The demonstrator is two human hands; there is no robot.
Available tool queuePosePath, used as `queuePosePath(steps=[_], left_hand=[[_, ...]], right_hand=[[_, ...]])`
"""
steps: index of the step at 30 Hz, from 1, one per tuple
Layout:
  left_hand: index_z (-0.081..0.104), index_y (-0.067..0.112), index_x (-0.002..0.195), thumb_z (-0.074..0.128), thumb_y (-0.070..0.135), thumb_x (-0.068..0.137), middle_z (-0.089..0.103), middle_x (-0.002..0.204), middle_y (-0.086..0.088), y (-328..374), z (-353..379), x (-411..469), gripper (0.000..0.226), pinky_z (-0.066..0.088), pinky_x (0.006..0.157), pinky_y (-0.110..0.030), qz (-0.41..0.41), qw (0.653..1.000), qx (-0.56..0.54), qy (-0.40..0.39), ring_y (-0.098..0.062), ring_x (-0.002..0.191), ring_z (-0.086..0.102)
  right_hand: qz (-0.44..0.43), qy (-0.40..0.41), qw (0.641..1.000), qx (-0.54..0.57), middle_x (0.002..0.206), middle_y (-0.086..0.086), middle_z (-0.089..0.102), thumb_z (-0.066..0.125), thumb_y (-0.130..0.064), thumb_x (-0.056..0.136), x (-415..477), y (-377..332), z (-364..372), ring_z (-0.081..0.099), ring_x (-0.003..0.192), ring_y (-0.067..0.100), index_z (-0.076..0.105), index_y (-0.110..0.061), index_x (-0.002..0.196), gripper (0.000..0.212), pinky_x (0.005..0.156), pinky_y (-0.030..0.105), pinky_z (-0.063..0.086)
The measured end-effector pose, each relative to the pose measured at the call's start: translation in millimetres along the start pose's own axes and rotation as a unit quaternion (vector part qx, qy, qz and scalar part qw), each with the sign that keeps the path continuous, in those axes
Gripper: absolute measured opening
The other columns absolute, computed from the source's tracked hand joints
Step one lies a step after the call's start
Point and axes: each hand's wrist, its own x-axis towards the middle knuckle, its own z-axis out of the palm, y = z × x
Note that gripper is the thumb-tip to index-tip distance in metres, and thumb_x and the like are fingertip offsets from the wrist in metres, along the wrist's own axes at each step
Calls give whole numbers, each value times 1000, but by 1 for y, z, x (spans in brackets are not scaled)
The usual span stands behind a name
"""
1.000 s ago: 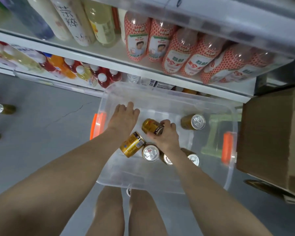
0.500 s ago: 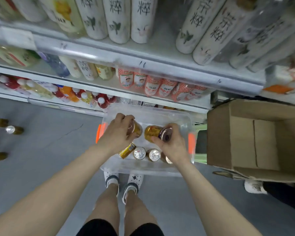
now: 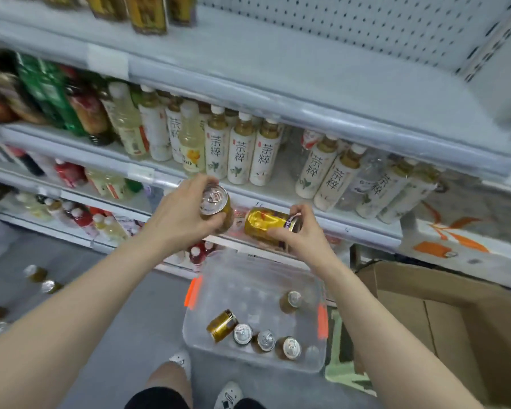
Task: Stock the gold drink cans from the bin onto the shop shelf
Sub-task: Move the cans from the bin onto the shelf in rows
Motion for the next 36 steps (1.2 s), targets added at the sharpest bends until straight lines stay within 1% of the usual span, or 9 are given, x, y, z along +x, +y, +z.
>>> queuePosePath(steps=[5,8,11,16,19,21,24,30,36], left_hand=[[44,23,130,68,41,75,54,127,2,3,-62,14,62,42,91,-32,28,998,30,57,-17,114,53],[46,23,129,68,41,76,55,126,3,3,-97,26,60,40,90,-29,43,994,42,87,-17,114,53],[45,25,130,69,43,77,55,127,4,5,-130,40,60,41,91,-29,53,992,39,104,-15,114,53],[45,25,131,69,44,78,57,126,3,4,-183,75,61,41,87,-28,71,988,36,130,-16,110,54],[45,26,131,69,43,79,56,128,5,2,-207,100,59,41,90,-28,84,986,30,140,-14,113,52],[46,25,131,68,43,80,55,130,5,0,-219,118,59,39,92,-29,94,984,33,145,-15,117,51],[47,24,133,67,44,81,56,131,5,-3,-229,146,59,40,92,-29,103,984,42,141,-16,119,51],[48,27,132,66,48,79,58,130,6,-12,-228,197,61,45,94,-33,115,985,42,117,-16,118,53],[47,27,135,62,54,79,56,132,7,-22,-222,237,63,42,95,-32,141,983,73,92,-15,120,51]], right_hand=[[9,-12,982,190,106,20,55,60,-43,90,16,-66,9,64,75,30,45,-19,104,31,57,28,50],[-25,-78,942,325,119,23,59,55,-35,92,31,-115,5,66,82,30,46,-14,131,45,67,39,54],[-48,-135,920,365,113,20,65,60,-26,87,40,-161,-3,66,91,28,49,-2,132,53,80,41,54],[-118,-65,948,288,105,12,64,66,-13,82,63,-232,-4,67,87,27,46,-10,125,47,76,45,57],[-178,1,977,121,111,11,62,72,-15,80,84,-263,-2,66,95,27,39,-30,133,64,85,46,56],[-205,26,978,9,114,7,58,73,-19,79,99,-278,3,63,99,21,38,-39,136,70,84,35,53],[-215,92,968,-89,110,-7,54,72,-22,76,126,-296,15,58,98,13,47,-27,132,61,74,24,47],[-191,154,954,-175,90,-12,53,75,-27,70,189,-312,24,58,90,17,50,-21,117,54,70,32,53],[-164,172,936,-260,115,1,62,73,-33,73,251,-321,26,58,105,23,57,-24,126,56,81,35,53]])
